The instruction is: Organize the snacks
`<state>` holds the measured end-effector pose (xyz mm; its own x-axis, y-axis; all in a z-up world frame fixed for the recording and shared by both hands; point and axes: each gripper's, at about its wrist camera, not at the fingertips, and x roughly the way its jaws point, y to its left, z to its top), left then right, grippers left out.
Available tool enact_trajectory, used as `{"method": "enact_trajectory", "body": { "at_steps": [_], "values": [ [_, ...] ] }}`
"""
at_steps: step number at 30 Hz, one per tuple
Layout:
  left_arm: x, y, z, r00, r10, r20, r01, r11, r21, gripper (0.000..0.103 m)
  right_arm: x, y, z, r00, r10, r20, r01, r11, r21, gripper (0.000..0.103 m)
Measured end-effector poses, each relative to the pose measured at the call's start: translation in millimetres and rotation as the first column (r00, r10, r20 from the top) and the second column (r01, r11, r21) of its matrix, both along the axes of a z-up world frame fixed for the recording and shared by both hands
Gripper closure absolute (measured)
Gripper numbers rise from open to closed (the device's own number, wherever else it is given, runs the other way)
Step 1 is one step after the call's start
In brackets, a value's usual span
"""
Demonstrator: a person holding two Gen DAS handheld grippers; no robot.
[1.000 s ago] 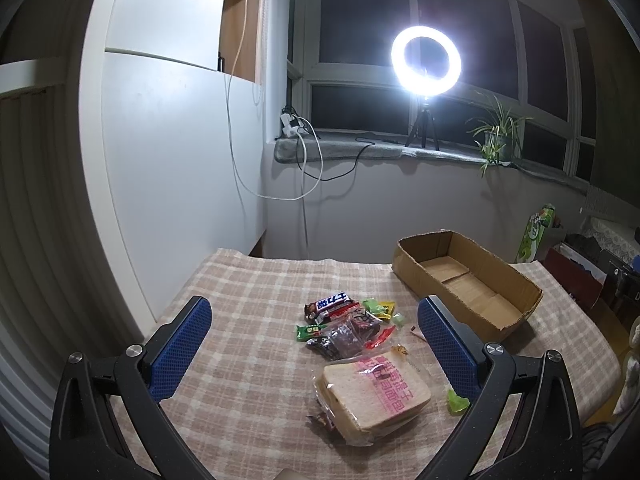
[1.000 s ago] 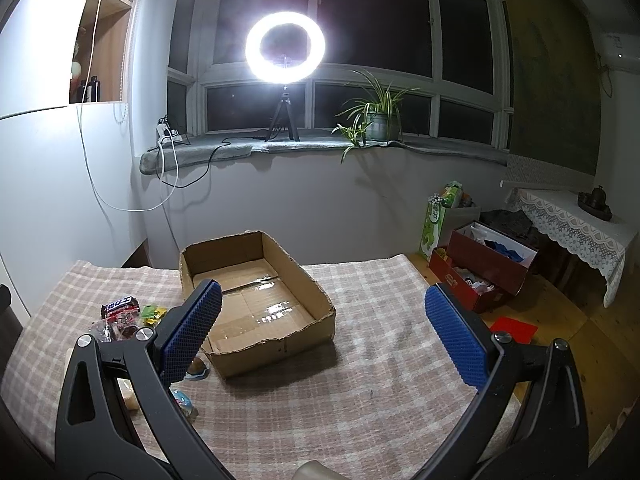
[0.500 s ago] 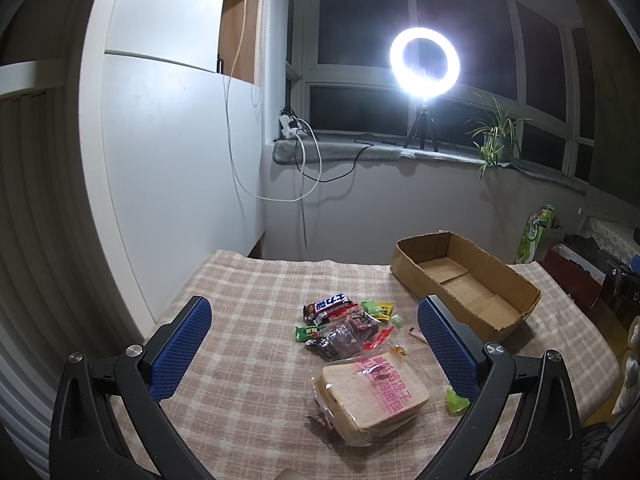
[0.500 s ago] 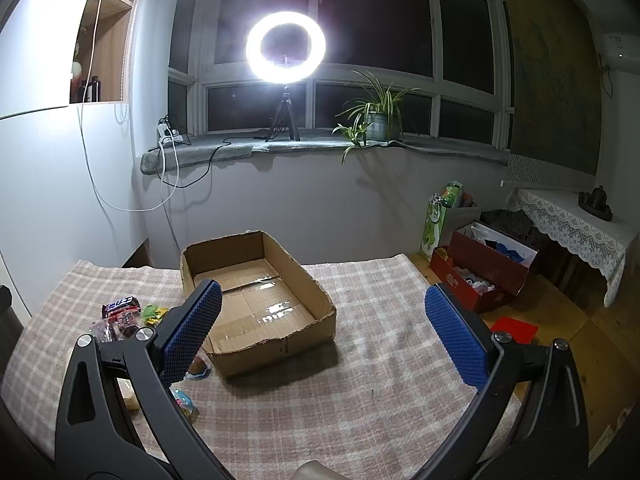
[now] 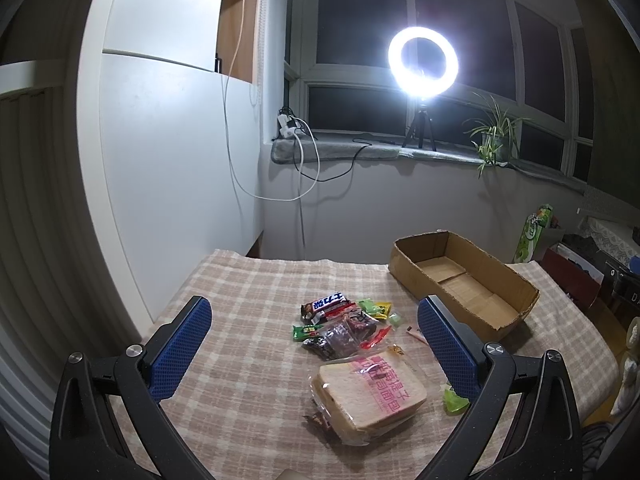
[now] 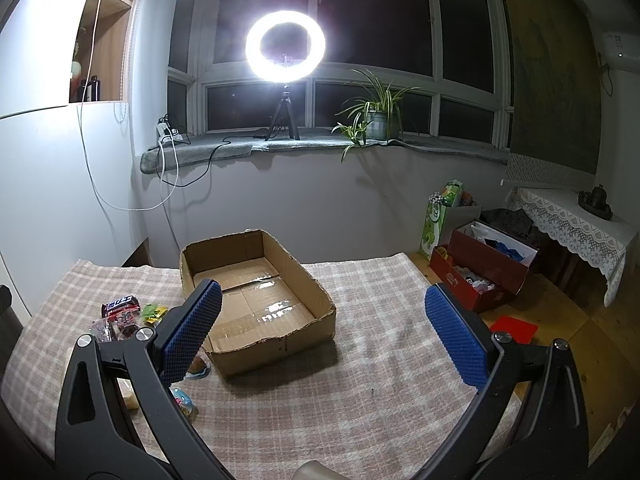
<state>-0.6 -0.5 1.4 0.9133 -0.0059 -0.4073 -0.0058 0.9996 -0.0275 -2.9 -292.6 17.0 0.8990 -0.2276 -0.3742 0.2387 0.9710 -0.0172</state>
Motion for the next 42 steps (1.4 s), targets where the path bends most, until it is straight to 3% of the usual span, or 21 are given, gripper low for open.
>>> {"method": "enact_trajectory", "body": {
  "at_steps": [22,28,36,42],
  "values": [
    [-1.3,-1.3,0.2,1.000,-0.001,-0.001,0.001,1.000,-0.001,0.001,0.3,-0.1,-1.5,1.000,0.000,-0.003,0.000,1.000,0.000,0.000],
    [-1.0,-2.1,-1.5,1.000,-0.004,-0.009,0.004,1.000,0.000,0.001,2.3,-5.3,-15.9,0.999,0.023,-0.024,-0.023,0.999,0.025,0.000],
    [6.8,7.3,-14.9,0.998,-0.026,-0.066,0.024,0.999,-0.030,0.001,16.0,-9.9,-44.9,0.983,0.155,-0.103,-0.139,0.979,0.150,0.000],
    [11.7,20.3,-34.1,0.988,-0.077,-0.135,0.066,0.995,-0.080,0.002,30.8,0.6,-65.9,0.944,0.274,-0.185,-0.233,0.949,0.214,0.000]
  ]
}}
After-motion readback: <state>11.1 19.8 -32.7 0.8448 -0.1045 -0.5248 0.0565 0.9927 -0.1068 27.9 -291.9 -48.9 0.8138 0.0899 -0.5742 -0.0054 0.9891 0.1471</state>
